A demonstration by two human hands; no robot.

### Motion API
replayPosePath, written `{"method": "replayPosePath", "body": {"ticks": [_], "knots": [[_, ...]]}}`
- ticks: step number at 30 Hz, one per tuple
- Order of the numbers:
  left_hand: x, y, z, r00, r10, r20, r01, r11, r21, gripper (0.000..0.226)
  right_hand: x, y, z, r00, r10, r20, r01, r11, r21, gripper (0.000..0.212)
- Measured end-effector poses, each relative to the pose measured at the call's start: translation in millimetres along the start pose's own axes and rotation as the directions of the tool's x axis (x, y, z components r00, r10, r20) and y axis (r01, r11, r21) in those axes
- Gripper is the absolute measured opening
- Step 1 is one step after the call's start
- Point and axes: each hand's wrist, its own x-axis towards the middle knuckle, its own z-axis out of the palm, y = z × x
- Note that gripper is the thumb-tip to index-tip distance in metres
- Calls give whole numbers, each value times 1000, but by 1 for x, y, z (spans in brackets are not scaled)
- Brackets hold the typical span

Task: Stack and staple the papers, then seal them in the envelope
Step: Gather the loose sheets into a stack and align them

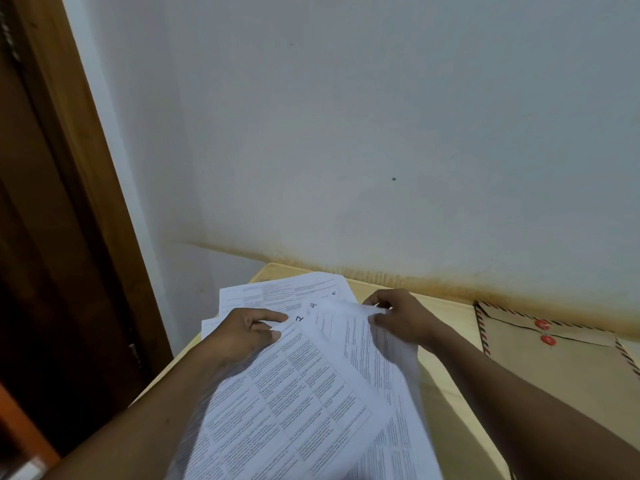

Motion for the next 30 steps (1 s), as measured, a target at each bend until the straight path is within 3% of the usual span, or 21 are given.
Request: {"method": "replayPosePath", "body": {"ticks": [3,5,7,18,21,26,30], "knots": [[7,3,10,999,39,-19,-41,996,-82,28,-9,3,-14,998,42,-55,-30,979,199,19],[14,3,17,997,79,-22,-81,990,-113,41,-14,5,-21,996,74,-57,-54,954,294,16],[16,11,28,992,123,-41,-126,988,-92,35,-19,8,-26,992,115,-45,-91,927,364,13],[36,57,95,944,272,-188,-262,962,75,27,-46,40,-56,975,190,-115,-107,857,504,8],[38,65,110,935,303,-185,-286,952,112,27,-50,46,-64,968,212,-133,-140,899,414,13],[41,71,128,934,298,-198,-281,954,110,29,-48,47,-71,968,163,-188,-158,986,45,27],[42,75,136,942,305,-142,-295,952,84,29,-44,40,-72,975,98,-198,-89,995,53,36]]}}
